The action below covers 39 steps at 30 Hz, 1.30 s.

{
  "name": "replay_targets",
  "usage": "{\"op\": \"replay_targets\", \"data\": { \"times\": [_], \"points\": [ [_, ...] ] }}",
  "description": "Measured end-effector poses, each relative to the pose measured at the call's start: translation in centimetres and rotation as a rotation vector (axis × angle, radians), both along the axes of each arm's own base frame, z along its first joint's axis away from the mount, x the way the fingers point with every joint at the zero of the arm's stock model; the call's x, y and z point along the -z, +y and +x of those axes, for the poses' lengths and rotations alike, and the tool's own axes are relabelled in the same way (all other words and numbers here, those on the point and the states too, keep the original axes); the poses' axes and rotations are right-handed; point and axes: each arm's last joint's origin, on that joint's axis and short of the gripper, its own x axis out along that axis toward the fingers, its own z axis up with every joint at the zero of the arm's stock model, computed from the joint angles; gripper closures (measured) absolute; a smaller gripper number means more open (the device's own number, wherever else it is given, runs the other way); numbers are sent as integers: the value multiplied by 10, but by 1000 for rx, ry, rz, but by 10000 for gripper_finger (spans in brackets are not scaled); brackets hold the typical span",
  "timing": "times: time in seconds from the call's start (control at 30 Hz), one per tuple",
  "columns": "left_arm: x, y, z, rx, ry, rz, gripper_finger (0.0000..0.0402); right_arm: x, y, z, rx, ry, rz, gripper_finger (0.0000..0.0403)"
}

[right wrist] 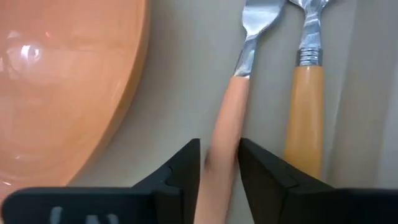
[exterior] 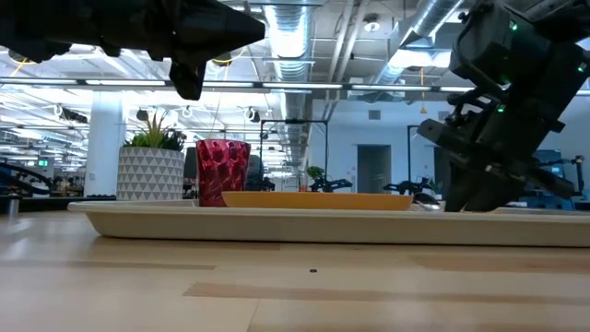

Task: Pick and place plate/cup/fork/spoon on tray
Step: Put the orange fork on the gray serving tray between the orange plate and the yellow spoon

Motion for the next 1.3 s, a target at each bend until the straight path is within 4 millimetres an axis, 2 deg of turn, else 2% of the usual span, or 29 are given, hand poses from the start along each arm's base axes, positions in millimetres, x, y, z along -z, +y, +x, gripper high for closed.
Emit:
{"op": "replay_targets", "data": {
  "times": [0.27, 0.43, 0.6, 0.77, 0.93, 1.07, 1.13, 1.3],
  "points": [
    [0, 0, 1, 31, 0, -19, 401, -2, -3, 0, -22, 48, -27, 236],
    [0, 0, 1, 31, 3, -18, 401, -12, -11, 9, -38, 75, -54, 234],
    [0, 0, 1, 31, 3, -18, 401, -15, -21, 13, -37, 93, -71, 263],
    [1, 0, 1, 31, 4, -18, 401, -15, -23, 14, -45, 98, -78, 298],
    [1, 0, 1, 31, 4, -18, 401, -15, -23, 14, -56, 100, -78, 307],
    [1, 0, 1, 31, 6, -17, 401, -18, -23, 13, -140, 167, -103, 310],
    [1, 0, 1, 30, 9, -15, 401, -28, -20, 11, -190, 217, -115, 316],
    [2, 0, 0, 29, 17, -12, 401, -38, -15, 16, -346, 272, -140, 350]
  ]
}}
